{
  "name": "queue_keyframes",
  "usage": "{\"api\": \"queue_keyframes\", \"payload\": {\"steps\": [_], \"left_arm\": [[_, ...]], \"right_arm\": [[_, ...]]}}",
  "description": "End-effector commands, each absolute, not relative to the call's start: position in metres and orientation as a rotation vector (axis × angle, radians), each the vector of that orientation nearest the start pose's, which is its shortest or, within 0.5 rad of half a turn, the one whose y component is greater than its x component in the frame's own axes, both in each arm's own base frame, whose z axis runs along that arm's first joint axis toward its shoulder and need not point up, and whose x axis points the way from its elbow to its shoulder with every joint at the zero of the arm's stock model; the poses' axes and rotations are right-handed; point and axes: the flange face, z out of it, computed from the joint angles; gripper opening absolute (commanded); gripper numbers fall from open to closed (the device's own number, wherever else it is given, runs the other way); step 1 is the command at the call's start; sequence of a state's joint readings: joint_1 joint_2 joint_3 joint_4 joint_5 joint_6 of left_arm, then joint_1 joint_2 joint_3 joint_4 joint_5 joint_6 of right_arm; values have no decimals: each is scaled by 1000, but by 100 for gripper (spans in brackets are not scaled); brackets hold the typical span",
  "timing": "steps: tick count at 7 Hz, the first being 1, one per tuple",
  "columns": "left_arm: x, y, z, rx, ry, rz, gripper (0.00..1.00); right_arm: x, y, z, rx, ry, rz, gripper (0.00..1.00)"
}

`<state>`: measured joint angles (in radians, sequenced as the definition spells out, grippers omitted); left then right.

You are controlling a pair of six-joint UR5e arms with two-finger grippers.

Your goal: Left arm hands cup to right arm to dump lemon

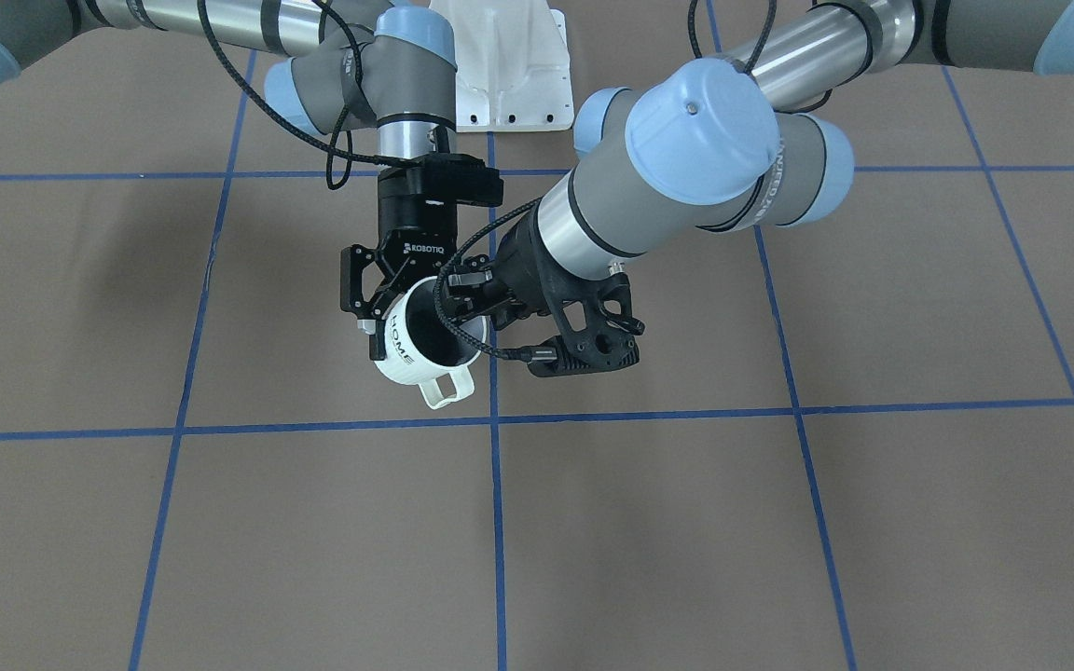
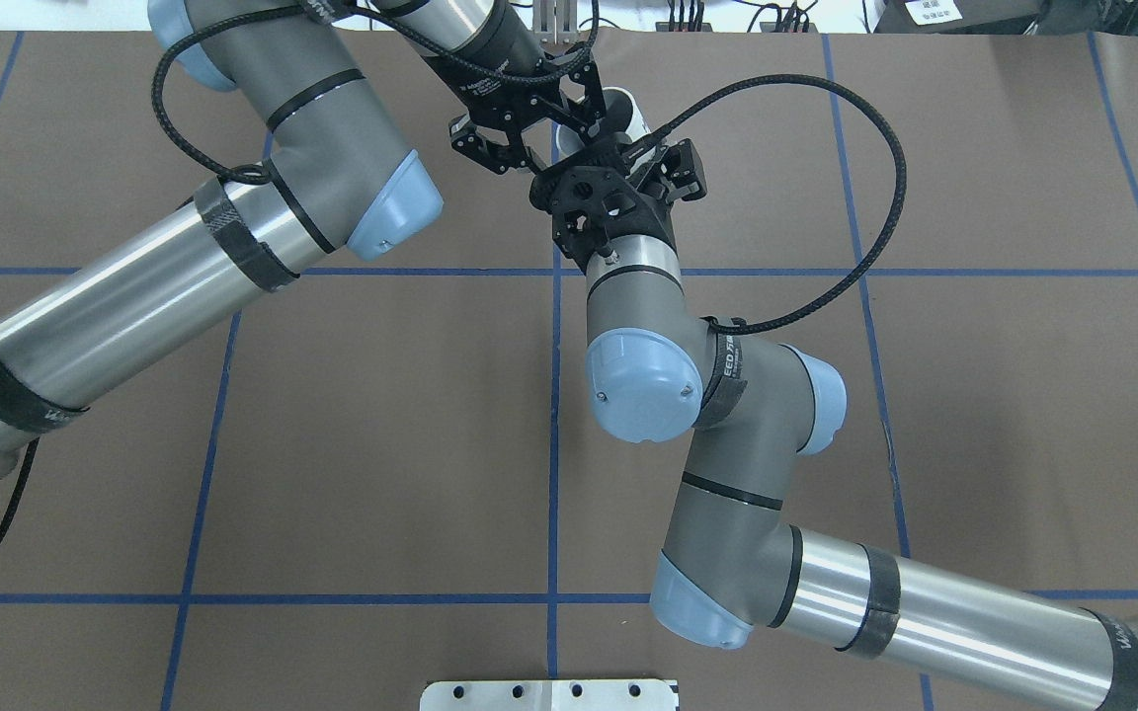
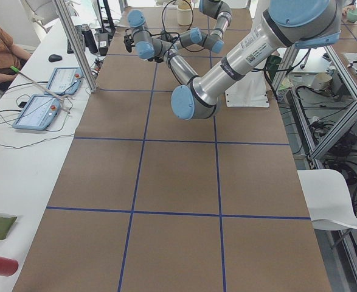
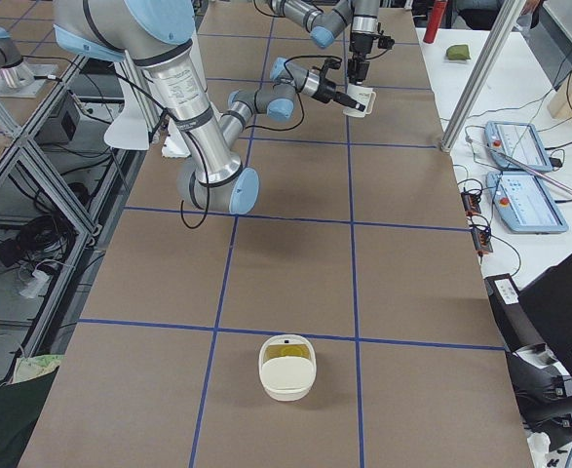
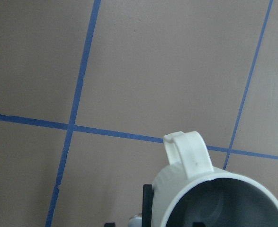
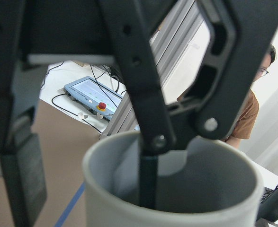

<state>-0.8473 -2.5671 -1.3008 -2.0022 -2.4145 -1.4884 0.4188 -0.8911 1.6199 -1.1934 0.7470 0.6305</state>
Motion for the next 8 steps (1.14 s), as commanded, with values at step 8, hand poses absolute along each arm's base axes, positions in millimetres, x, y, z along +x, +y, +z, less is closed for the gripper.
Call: {"api": "queue_keyframes", "payload": {"steps": [8], "left_arm": [[456,-603,71,-180,1285,-164,20]], "right_arm": [[-523,-459,174,1213,-342,4,25]]}}
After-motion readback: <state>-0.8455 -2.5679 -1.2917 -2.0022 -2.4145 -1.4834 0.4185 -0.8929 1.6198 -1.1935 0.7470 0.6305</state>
